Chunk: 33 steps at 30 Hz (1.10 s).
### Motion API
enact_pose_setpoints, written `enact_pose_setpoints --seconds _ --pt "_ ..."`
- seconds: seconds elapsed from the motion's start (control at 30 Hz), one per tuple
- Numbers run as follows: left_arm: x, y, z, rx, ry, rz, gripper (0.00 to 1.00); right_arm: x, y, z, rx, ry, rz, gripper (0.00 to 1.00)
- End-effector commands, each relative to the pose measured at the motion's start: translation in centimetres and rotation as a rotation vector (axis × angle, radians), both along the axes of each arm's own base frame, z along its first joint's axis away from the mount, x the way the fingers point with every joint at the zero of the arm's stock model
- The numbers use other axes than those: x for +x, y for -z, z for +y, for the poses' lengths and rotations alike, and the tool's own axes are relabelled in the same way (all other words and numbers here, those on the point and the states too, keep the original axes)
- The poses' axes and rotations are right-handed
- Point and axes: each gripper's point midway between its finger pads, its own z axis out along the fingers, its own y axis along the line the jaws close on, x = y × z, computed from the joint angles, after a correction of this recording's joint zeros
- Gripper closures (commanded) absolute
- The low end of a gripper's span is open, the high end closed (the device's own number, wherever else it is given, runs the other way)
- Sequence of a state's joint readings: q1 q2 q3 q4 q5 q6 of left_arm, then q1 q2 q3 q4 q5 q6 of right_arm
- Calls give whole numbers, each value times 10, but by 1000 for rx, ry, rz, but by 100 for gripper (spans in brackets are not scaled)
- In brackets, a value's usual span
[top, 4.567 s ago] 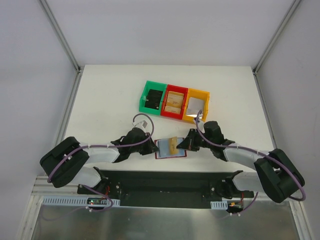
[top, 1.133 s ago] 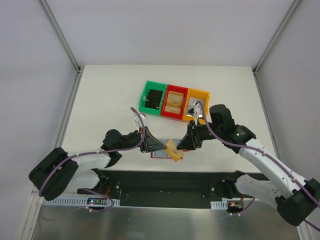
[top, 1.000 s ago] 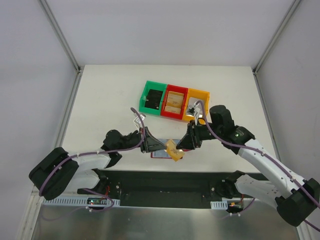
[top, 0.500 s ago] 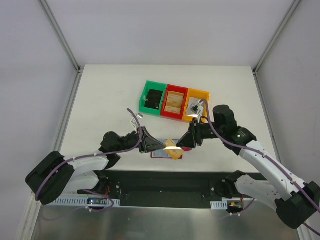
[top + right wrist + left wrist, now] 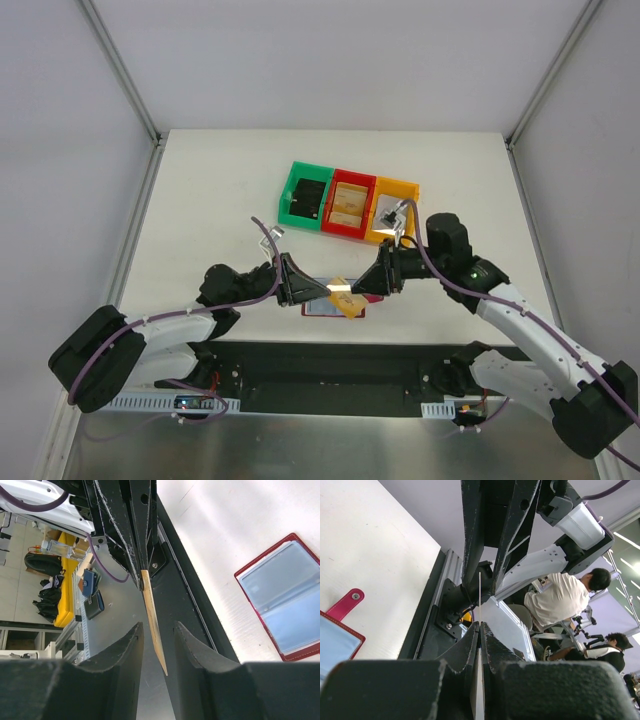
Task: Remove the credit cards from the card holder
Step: Place the credit card in the storage box.
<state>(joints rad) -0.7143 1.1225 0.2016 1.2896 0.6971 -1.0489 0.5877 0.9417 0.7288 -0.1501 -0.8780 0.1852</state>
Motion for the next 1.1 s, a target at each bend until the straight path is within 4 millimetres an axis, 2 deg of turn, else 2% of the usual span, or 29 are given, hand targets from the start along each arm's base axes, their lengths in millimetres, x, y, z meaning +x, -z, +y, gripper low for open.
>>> enact_pose_setpoints --seconds 0.0,0.27,0.6,0.87,0.97,1.03,1.07 --pt "-19 -81 15 -284 0 -322 100 -4 -18 4 68 -33 -33 68" --pt "-18 -84 15 -290 -5 -328 100 -8 -15 6 69 -58 -16 73" --pt "-18 -88 15 -298 -6 -334 100 -10 -5 7 51 -67 12 74" --pt "-18 -88 16 -301 -8 -334 100 -10 -5 7 52 -72 12 89" --pt "-17 -88 15 -300 -11 -331 100 -11 -5 7 55 -78 12 99" --pt "-15 -85 15 -297 -27 -317 100 -12 -7 7 58 -79 8 99" --pt "-13 -84 15 -293 -34 -308 92 -13 -9 7 63 -82 4 99"
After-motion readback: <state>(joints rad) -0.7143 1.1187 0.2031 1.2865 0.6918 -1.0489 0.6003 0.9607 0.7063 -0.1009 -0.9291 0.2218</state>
